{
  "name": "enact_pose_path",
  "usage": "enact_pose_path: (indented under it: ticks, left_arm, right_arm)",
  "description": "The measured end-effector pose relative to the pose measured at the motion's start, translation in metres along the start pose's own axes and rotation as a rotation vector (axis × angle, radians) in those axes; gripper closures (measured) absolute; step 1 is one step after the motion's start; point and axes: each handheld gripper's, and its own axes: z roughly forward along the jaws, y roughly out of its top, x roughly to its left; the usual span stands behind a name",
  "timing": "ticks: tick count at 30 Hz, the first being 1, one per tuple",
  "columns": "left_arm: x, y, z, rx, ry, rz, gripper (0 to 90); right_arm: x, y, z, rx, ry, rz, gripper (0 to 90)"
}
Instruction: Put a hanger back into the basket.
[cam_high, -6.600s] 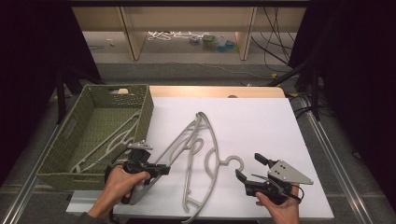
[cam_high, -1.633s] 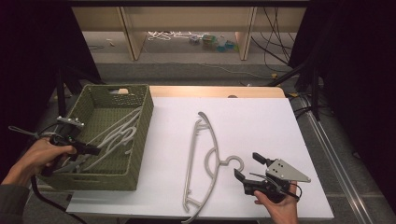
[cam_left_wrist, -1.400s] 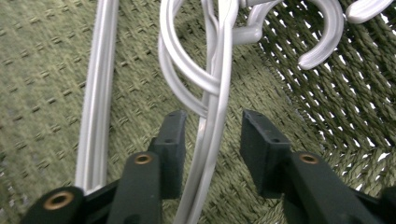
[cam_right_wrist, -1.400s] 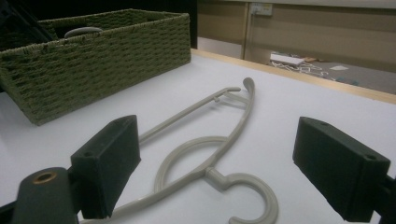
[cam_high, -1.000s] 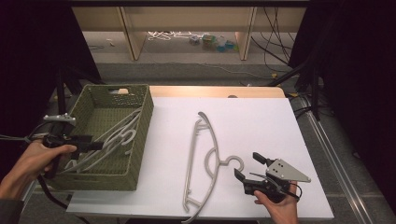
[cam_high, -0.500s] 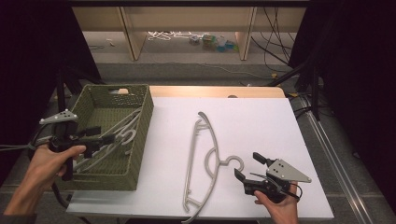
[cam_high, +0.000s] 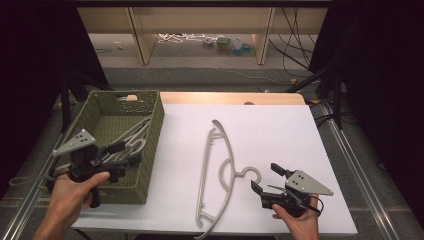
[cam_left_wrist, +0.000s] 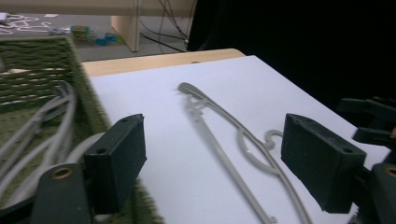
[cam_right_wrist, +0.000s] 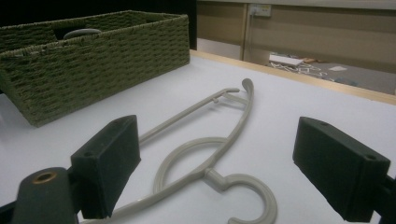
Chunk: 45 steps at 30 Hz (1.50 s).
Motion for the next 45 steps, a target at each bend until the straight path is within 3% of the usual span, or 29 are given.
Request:
enact_pose_path:
  ticks: [7, 9, 11, 15, 18, 21, 22, 23, 25, 26, 28, 31, 34, 35, 36, 43, 45]
  left_arm:
    - [-0.028, -0.016, 0.014, 0.024, -0.051, 0.006, 22.0]
    - [-0.038, -0.023, 0.019, 0.036, -0.068, 0.014, 22.1]
    - [-0.045, -0.029, 0.024, 0.046, -0.079, 0.007, 22.1]
    - [-0.056, -0.039, 0.037, 0.076, -0.106, 0.023, 22.2]
    - [-0.061, -0.045, 0.045, 0.091, -0.119, 0.028, 22.2]
    - [-0.071, -0.05, 0.05, 0.117, -0.127, 0.03, 22.4]
    - [-0.074, -0.05, 0.051, 0.117, -0.129, 0.061, 22.4]
    - [-0.078, -0.05, 0.051, 0.118, -0.126, 0.058, 22.4]
    - [-0.085, -0.048, 0.053, 0.134, -0.144, 0.049, 23.2]
    - [-0.088, -0.047, 0.054, 0.142, -0.133, 0.055, 23.0]
    - [-0.096, -0.046, 0.056, 0.127, -0.108, 0.075, 19.8]
    - [-0.111, -0.046, 0.065, 0.164, -0.178, 0.05, 20.3]
    - [-0.123, -0.045, 0.08, 0.188, -0.208, 0.081, 19.5]
    - [-0.124, -0.045, 0.085, 0.199, -0.218, 0.102, 19.5]
    - [-0.126, -0.045, 0.09, 0.199, -0.219, 0.089, 19.5]
    - [-0.126, -0.042, 0.119, 0.241, -0.198, 0.132, 19.6]
    - [-0.125, -0.042, 0.125, 0.242, -0.19, 0.126, 19.6]
  right_arm:
    - [0.0, 0.0, -0.001, -0.001, 0.002, 0.002, 15.6]
    - [0.002, 0.0, -0.001, 0.004, 0.012, 0.029, 15.6]
    - [0.001, 0.0, -0.001, -0.002, -0.001, 0.014, 15.6]
    - [0.002, 0.001, -0.001, 0.012, 0.013, 0.025, 15.6]
    - [0.0, 0.001, -0.001, -0.007, 0.003, 0.006, 15.6]
    - [0.001, 0.001, -0.001, 0.013, 0.011, 0.032, 15.6]
    - [0.001, 0.001, -0.002, 0.014, 0.012, 0.033, 15.6]
    - [0.0, 0.001, -0.001, 0.005, 0.004, 0.018, 15.6]
    - [0.001, 0.0, -0.001, 0.013, 0.011, 0.032, 15.6]
    - [-0.001, 0.001, -0.001, 0.0, 0.0, 0.01, 15.6]
    - [-0.001, 0.0, -0.001, -0.004, 0.0, 0.01, 15.6]
    - [-0.001, 0.0, -0.001, -0.012, -0.004, 0.011, 15.6]
    - [0.0, 0.0, -0.001, -0.01, -0.002, 0.01, 15.6]
    - [0.0, 0.0, -0.001, -0.005, 0.004, 0.016, 15.6]
    - [0.001, 0.0, -0.002, -0.002, 0.006, 0.023, 15.6]
    - [0.0, 0.001, -0.003, 0.014, 0.006, 0.031, 15.6]
    - [0.0, 0.001, -0.003, 0.013, 0.011, 0.03, 15.6]
